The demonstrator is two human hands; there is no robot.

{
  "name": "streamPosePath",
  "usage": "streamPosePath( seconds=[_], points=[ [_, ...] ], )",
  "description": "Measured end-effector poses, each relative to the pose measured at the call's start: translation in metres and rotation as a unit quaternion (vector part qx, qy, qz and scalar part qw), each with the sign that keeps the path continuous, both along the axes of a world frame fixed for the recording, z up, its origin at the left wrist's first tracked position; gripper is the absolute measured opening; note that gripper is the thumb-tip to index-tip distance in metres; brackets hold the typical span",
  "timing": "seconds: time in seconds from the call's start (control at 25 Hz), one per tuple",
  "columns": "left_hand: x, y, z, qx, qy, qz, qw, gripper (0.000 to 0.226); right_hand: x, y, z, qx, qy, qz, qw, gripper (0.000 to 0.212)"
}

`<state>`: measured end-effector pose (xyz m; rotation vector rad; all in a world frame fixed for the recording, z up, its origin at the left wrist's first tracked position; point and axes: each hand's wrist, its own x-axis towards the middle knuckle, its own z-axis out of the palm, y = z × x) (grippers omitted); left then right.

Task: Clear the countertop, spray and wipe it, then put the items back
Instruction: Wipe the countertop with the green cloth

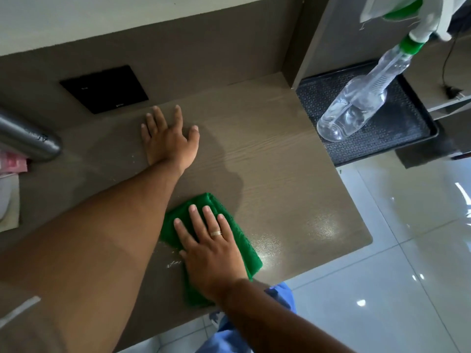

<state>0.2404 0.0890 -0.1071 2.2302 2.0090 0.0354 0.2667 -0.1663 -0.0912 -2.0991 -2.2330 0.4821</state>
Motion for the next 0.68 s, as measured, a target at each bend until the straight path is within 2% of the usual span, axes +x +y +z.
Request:
streamPosePath(
  seconds=[0.12, 0.24, 0.4, 0.56, 0.68],
  points=[
    [-0.002, 0.000, 0.001, 0.002, -0.004, -0.001, 1.000, 0.073, 0.055, -0.023, 0.002, 0.006, -0.019, 0.011, 1.000, 0.061],
    [-0.001, -0.002, 0.002, 0.002, -0.012, -0.007, 1.000, 0.073, 0.144, -0.020, 0.001, 0.005, -0.059, -0.065, 0.996, 0.064],
    [-0.001, -0.001, 0.001, 0.009, -0.009, -0.007, 1.000, 0.071, 0.230, 0.052, 0.002, 0.003, -0.087, -0.130, 0.988, 0.066],
    [-0.003, 0.002, -0.009, 0.032, 0.004, -0.011, 0.999, 0.071, 0.239, 0.192, 0.003, -0.006, -0.092, -0.189, 0.978, 0.064],
    [-0.003, 0.004, -0.010, 0.034, 0.010, -0.004, 0.999, 0.071, 0.203, 0.223, 0.009, -0.016, -0.098, -0.125, 0.987, 0.065]
  ],
)
